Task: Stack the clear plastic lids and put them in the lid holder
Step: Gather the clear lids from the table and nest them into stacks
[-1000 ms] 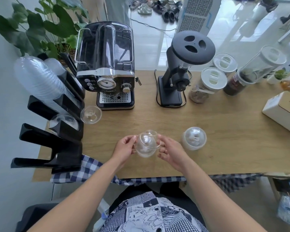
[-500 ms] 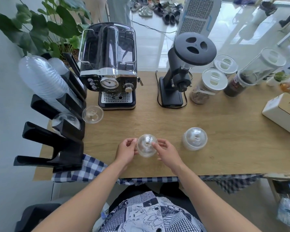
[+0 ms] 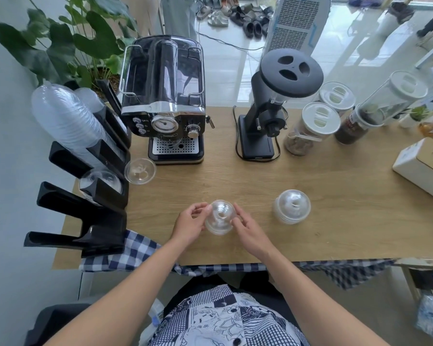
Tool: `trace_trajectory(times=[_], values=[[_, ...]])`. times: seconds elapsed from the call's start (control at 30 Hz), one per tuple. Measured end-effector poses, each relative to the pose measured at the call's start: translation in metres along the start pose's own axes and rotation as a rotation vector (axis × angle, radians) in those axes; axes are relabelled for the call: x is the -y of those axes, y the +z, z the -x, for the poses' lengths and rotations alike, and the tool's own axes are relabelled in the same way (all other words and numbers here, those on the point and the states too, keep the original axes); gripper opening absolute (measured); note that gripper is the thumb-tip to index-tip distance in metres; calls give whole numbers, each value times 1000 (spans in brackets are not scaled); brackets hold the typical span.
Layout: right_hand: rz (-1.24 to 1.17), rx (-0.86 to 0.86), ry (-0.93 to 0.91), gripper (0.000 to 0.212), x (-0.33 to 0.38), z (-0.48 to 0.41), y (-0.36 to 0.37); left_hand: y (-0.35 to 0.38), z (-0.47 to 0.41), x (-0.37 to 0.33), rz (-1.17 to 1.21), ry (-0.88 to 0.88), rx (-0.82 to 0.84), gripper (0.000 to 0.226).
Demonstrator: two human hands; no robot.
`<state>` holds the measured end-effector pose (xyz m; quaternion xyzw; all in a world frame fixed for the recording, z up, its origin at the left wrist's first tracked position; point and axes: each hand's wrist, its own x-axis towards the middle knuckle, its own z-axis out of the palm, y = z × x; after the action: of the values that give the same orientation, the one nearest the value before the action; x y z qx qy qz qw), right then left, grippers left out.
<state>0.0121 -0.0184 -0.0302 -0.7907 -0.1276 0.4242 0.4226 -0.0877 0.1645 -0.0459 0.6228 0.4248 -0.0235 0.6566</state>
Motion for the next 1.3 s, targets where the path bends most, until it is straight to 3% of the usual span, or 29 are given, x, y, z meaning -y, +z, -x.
trace_trajectory(times=[0.1, 0.17, 0.33, 0.5, 0.6, 0.83, 1.03, 1.17, 1.3], values=[[162, 25, -48, 108, -5, 0, 2, -1, 2, 1, 32, -13, 46, 39], [276, -1, -97, 118, -8, -4, 4, -3, 3, 2, 94, -51, 65, 44], [391, -61, -199, 109, 0, -9, 10, -2, 6, -1, 182, -82, 52, 30], [388, -70, -176, 106, 4, -15, 9, -4, 3, 0, 140, -90, 50, 40], [376, -52, -162, 107, 5, -17, 8, -18, -5, -3, -90, -2, -10, 45], [446, -12, -150, 125, 6, -19, 1, -77, -38, -20, -816, 429, -500, 45], [560, -97, -241, 110, 30, -13, -25, -103, -69, -21, -1180, 252, -483, 67], [637, -270, -224, 99, 34, -10, -64, -113, -73, -15, -1258, 289, -505, 57], [690, -484, -56, 88, 19, -7, -100, -117, -74, -13, -1235, 335, -473, 43]])
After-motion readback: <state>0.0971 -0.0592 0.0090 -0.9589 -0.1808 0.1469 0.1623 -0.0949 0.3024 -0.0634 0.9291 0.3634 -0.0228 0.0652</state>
